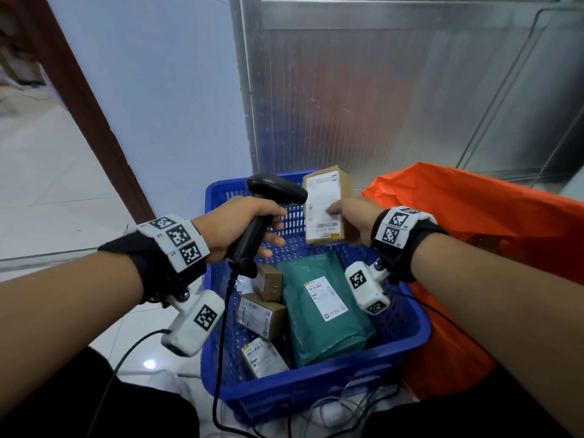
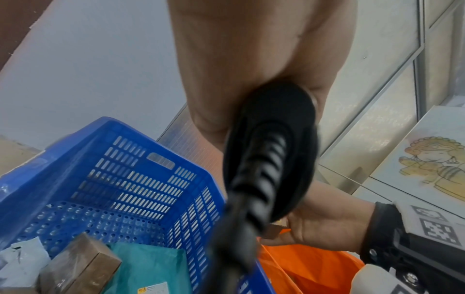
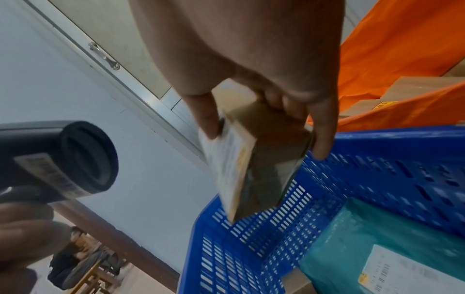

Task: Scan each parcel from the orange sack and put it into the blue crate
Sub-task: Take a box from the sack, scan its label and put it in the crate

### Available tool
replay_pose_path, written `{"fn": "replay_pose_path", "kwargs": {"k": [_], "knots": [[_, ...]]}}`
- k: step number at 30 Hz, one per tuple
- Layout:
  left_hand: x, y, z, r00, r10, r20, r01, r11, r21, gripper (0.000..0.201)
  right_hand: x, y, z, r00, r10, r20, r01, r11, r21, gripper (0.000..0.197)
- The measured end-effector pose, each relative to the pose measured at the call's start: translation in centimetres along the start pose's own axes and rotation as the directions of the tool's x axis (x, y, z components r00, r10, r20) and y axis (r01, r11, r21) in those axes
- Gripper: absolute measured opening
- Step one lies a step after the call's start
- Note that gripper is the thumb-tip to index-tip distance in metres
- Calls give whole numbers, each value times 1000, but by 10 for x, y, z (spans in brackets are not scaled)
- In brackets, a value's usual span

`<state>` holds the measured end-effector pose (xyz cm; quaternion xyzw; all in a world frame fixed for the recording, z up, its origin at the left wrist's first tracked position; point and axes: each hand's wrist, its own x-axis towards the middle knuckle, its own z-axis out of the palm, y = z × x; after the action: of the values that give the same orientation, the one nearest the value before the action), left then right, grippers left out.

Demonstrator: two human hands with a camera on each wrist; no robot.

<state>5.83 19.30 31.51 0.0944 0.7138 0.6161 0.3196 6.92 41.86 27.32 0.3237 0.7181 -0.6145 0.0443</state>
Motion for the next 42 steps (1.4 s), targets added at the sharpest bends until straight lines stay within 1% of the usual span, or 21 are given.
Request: {"fn": "replay_pose_path", "kwargs": {"k": [2, 4, 5, 7, 9, 11, 13, 15, 17, 20, 23, 25, 27, 29, 31, 33, 34, 35, 37, 38, 42], "knots": [[4, -2, 1, 999, 11, -38, -10, 1000, 15, 17, -2, 3, 5, 990, 69, 121, -47, 983, -176, 61], [11, -6, 3, 997, 20, -73, -18, 1000, 21, 19, -7, -1, 7, 975, 83, 204, -11, 943, -332, 77], [14, -9, 5, 996, 23, -88, -21, 1000, 20, 20, -12, -5, 4, 975, 64, 212, 25, 920, -392, 79], [24, -14, 9, 992, 19, -128, -15, 999, 36, 19, -19, -21, -15, 977, -10, 211, 122, 841, -528, 71], [41, -17, 17, 988, 6, -156, 3, 998, 61, 18, -15, -34, -47, 978, -44, 203, 164, 761, -627, 60], [67, -15, 30, 988, 10, -152, 3, 996, 88, 17, 3, -36, -87, 988, -27, 154, 122, 750, -650, 46], [99, -4, 51, 990, 39, -134, -23, 993, 119, 16, 22, -30, -125, 994, -101, 42, 104, 743, -662, 25], [130, 6, 75, 991, 57, -117, -41, 990, 137, 17, 43, -9, -154, 992, -118, -38, 51, 667, -743, 25], [165, 10, 110, 993, 67, -93, -54, 989, 139, 18, 65, 22, -176, 996, -44, -84, -39, 617, -786, 39], [211, 2, 160, 996, 59, -72, -49, 988, 146, 19, 106, 75, -194, 987, 16, -159, -128, 674, -727, 69], [257, -24, 201, 998, 27, -56, -18, 986, 164, 23, 147, 119, -194, 986, -7, -164, -96, 785, -611, 72], [278, -47, 219, 998, -7, -69, 19, 985, 173, 25, 173, 143, -184, 989, -12, -145, -74, 814, -576, 83], [294, -70, 227, 994, -39, -106, 56, 985, 165, 27, 197, 162, -169, 984, -18, -180, -75, 865, -496, 101], [303, -78, 228, 992, -52, -114, 72, 982, 174, 26, 218, 177, -158, 973, -25, -228, -91, 869, -486, 117], [303, -75, 223, 996, -35, -78, 49, 981, 187, 24, 223, 184, -153, 963, -44, -265, -89, 878, -471, 131], [295, -64, 216, 996, 5, -86, 10, 984, 178, 20, 230, 196, -157, 957, -45, -287, -85, 900, -427, 136], [290, -58, 212, 994, 20, -104, -2, 986, 166, 20, 216, 186, -161, 959, -44, -279, -79, 908, -413, 129], [284, -50, 207, 993, 30, -118, -12, 989, 148, 19, 200, 174, -167, 954, -69, -290, -45, 928, -370, 113], [262, -28, 196, 990, 43, -135, -29, 994, 103, 19, 156, 137, -182, 945, -101, -312, 6, 957, -291, 60], [247, -12, 192, 989, 59, -137, -47, 995, 87, 19, 130, 111, -190, 940, -116, -321, 31, 966, -256, 44], [193, 45, 173, 978, 168, -125, -168, 986, 11, 19, 66, 27, -206, 914, -232, -334, 194, 970, -143, 27]]}}
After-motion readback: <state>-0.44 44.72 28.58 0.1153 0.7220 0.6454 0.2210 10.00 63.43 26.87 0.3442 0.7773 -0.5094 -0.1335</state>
